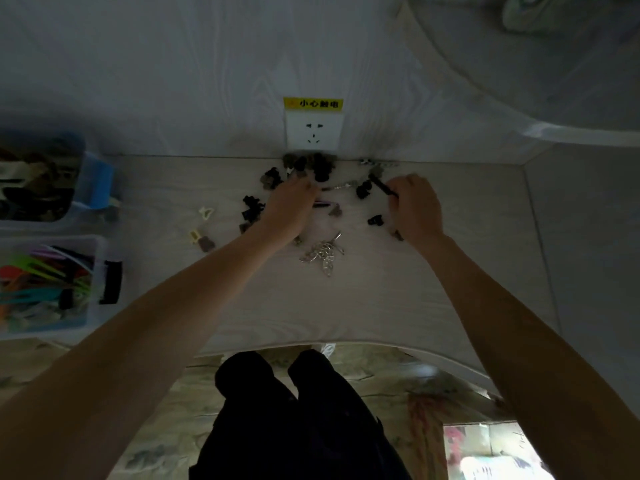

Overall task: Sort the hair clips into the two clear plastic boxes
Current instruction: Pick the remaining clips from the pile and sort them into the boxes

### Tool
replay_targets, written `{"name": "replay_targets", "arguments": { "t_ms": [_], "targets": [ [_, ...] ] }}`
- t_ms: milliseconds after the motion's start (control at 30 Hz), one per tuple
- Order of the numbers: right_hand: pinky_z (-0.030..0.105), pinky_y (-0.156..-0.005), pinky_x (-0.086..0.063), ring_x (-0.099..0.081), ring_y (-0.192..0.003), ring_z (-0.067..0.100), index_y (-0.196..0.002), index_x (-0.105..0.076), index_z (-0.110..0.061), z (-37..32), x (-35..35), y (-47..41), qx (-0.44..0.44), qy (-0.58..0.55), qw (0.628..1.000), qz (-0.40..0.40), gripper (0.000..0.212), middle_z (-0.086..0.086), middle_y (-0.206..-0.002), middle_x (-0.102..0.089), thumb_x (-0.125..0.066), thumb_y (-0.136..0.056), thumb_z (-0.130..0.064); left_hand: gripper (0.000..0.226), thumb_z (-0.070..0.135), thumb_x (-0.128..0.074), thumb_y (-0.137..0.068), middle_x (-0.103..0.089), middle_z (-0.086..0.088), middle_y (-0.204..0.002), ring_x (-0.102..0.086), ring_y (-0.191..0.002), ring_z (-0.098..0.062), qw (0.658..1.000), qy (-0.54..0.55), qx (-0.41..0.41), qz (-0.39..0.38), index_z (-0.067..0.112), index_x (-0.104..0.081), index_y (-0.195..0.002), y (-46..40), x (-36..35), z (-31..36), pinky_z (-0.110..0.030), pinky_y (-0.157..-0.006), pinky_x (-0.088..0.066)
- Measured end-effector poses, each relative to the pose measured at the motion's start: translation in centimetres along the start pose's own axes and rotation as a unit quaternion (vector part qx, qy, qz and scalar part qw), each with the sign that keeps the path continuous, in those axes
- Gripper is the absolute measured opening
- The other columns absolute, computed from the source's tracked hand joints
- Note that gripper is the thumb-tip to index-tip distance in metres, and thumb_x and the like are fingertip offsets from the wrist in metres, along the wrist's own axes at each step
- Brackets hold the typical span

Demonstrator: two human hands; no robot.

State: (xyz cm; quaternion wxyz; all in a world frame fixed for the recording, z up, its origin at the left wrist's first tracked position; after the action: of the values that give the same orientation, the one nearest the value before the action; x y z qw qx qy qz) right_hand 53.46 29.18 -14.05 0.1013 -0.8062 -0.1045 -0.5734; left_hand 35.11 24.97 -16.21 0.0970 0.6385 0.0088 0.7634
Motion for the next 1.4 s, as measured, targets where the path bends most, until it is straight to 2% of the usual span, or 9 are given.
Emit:
{"name": "replay_targets", "arguments": {
  "t_ms": [200,333,467,667,833,933,1033,1167,1400],
  "targets": [
    [0.031,-0.066,-0.035,-0.054,-0.093,0.032,-0.1,-0.055,-0.002,-1.2,-1.1,-4.9,0.018,-0.005,1.0,-0.018,0.017,0.021,-0.102,-0.058,-0.046,-0.092,-0.014,0.026,0.017,-0.052,-0.089,-0.054,-0.013,-0.119,-0.045,-0.115,-0.031,0.999,-0.027,-0.012,0.026,0.009,-0.057,-0.113,1.6,0.3,-0.5,-0.04,-0.096,-0.032],
    [0.032,-0.069,-0.037,-0.054,-0.093,0.031,-0.1,-0.056,0.0,-1.5,-2.5,-4.3,0.028,-0.013,0.999,-0.035,0.015,0.02,-0.102,-0.057,-0.047,-0.09,-0.008,0.026,0.015,-0.054,-0.086,-0.058,-0.014,-0.115,-0.049,-0.112,-0.033,0.996,-0.069,-0.035,0.041,0.004,-0.06,-0.108,1.5,0.5,-0.3,-0.044,-0.095,-0.034],
    [0.038,-0.072,-0.038,-0.054,-0.09,0.032,-0.099,-0.055,0.001,-1.1,-3.0,-2.5,0.036,0.02,0.998,-0.057,0.015,0.022,-0.1,-0.058,-0.048,-0.088,-0.004,0.018,0.018,-0.065,-0.076,-0.065,-0.009,-0.094,-0.059,-0.093,-0.029,0.989,-0.114,-0.057,0.068,0.007,-0.064,-0.09,1.1,0.5,0.2,-0.036,-0.083,-0.044],
    [0.036,-0.078,-0.035,-0.057,-0.09,0.032,-0.117,-0.05,0.0,-0.4,-2.6,-1.3,0.015,0.026,0.997,-0.066,0.032,0.019,-0.102,-0.061,-0.054,-0.086,-0.01,0.013,0.012,-0.07,-0.072,-0.066,-0.01,-0.082,-0.062,-0.082,-0.03,0.99,-0.055,-0.109,0.066,0.008,-0.06,-0.079,-0.3,0.6,3.2,-0.035,-0.078,-0.049],
    [0.032,-0.075,-0.038,-0.06,-0.081,0.031,-0.096,-0.066,-0.002,-0.1,-2.5,-1.5,0.044,0.06,0.996,-0.054,0.017,0.021,-0.091,-0.066,-0.052,-0.088,-0.008,0.018,0.012,-0.047,-0.091,-0.06,-0.019,-0.103,-0.057,-0.099,-0.036,0.998,0.022,-0.056,0.018,0.001,-0.055,-0.103,-1.6,0.4,2.9,-0.048,-0.089,-0.04],
    [0.031,-0.075,-0.032,-0.058,-0.083,0.03,-0.092,-0.066,-0.004,0.2,-2.8,-1.8,0.05,0.091,0.993,-0.058,0.014,0.018,-0.089,-0.066,-0.055,-0.089,-0.012,0.033,0.02,-0.032,-0.093,-0.06,-0.019,-0.106,-0.058,-0.1,-0.036,0.999,0.021,-0.038,0.016,0.003,-0.05,-0.114,-2.0,0.8,2.5,-0.045,-0.087,-0.042],
    [0.031,-0.073,-0.033,-0.055,-0.087,0.031,-0.095,-0.065,-0.004,0.5,-1.4,-2.1,0.035,0.05,0.998,-0.025,0.019,0.018,-0.091,-0.066,-0.052,-0.092,-0.017,0.03,0.01,-0.044,-0.092,-0.06,-0.021,-0.111,-0.057,-0.103,-0.037,0.999,0.03,-0.017,-0.024,0.001,-0.048,-0.12,-2.3,0.6,2.0,-0.043,-0.081,-0.042],
    [0.036,-0.072,-0.041,-0.055,-0.091,0.032,-0.109,-0.056,-0.002,-0.6,0.6,-2.2,0.065,0.0,0.998,-0.003,0.022,0.022,-0.098,-0.061,-0.041,-0.097,-0.014,0.023,0.012,-0.051,-0.091,-0.063,-0.02,-0.105,-0.058,-0.099,-0.034,0.998,0.043,-0.009,-0.042,0.003,-0.06,-0.11,-1.8,0.1,1.2,-0.036,-0.079,-0.042],
    [0.035,-0.058,-0.048,-0.06,-0.068,0.029,-0.099,-0.059,-0.006,-4.7,-0.7,-1.8,0.181,0.0,0.982,-0.062,0.018,0.015,-0.077,-0.065,-0.047,-0.095,-0.019,0.024,0.014,-0.049,-0.092,-0.058,-0.017,-0.109,-0.055,-0.101,-0.034,0.999,0.04,0.003,-0.027,0.005,-0.058,-0.112,-0.6,-0.3,0.5,-0.037,-0.073,-0.044]
  ]
}}
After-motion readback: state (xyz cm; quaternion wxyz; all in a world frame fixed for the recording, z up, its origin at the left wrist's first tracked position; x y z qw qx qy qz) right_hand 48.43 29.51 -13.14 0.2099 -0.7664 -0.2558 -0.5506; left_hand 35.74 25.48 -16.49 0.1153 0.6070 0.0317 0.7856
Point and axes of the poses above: each hand's wrist, its own y-axis away from the middle knuckle, its own x-axis out of the back of the hand, z = x × y, the point moved 8 cm from there along -y, towards the middle knuckle
